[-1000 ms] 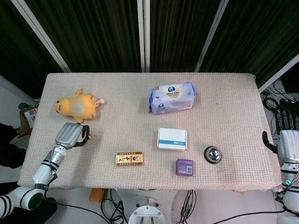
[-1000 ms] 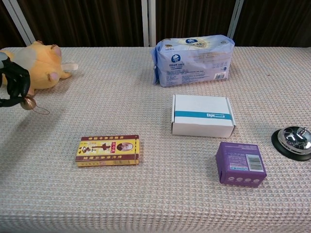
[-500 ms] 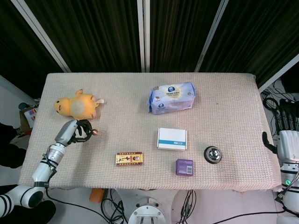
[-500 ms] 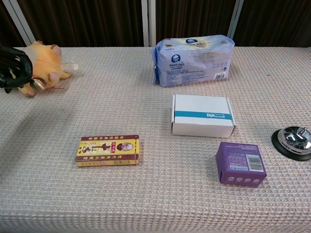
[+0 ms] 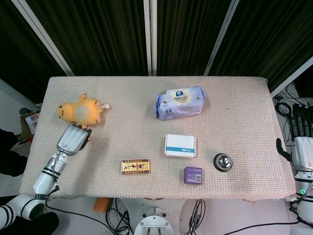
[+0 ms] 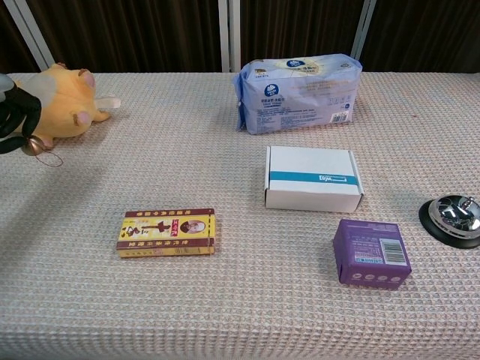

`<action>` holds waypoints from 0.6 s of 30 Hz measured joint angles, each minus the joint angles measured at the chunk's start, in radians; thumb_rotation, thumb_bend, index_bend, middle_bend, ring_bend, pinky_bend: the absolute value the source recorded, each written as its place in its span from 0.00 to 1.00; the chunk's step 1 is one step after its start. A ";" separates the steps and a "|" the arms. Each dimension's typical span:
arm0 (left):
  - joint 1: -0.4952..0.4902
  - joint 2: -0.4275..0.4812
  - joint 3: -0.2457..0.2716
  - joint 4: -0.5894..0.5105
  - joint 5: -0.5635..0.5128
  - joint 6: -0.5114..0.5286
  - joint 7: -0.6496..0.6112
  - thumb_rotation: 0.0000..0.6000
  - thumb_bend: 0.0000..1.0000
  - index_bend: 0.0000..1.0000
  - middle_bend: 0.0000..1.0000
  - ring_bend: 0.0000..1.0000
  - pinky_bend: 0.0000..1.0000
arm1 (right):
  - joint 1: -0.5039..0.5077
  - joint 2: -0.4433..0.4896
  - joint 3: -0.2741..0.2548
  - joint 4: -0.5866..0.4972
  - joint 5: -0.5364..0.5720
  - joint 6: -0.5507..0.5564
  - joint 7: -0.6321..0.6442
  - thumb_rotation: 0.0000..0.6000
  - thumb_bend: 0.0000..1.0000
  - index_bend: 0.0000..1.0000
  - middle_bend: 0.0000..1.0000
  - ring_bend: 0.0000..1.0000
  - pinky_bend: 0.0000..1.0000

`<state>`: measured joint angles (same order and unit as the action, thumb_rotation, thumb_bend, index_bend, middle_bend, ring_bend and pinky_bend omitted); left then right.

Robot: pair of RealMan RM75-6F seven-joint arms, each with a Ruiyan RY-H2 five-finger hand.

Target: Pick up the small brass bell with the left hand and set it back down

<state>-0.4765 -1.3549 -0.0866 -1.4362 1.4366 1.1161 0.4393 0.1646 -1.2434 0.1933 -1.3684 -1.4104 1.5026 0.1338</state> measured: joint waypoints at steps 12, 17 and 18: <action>-0.012 0.067 0.001 -0.119 -0.066 -0.091 -0.278 1.00 0.58 0.77 0.68 0.57 0.64 | -0.001 0.000 0.000 0.000 0.006 -0.009 0.005 1.00 0.35 0.00 0.00 0.00 0.00; -0.021 0.089 0.009 -0.177 -0.117 -0.139 -0.257 1.00 0.58 0.77 0.68 0.57 0.64 | -0.001 -0.007 -0.004 0.007 0.007 -0.016 0.005 1.00 0.35 0.00 0.00 0.00 0.00; -0.023 0.087 0.012 -0.179 -0.116 -0.143 -0.237 1.00 0.58 0.77 0.68 0.57 0.64 | 0.000 -0.009 -0.005 0.009 0.007 -0.016 0.004 1.00 0.35 0.00 0.00 0.00 0.00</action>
<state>-0.4990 -1.2679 -0.0742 -1.6150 1.3203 0.9733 0.2025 0.1642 -1.2523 0.1883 -1.3598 -1.4036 1.4861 0.1382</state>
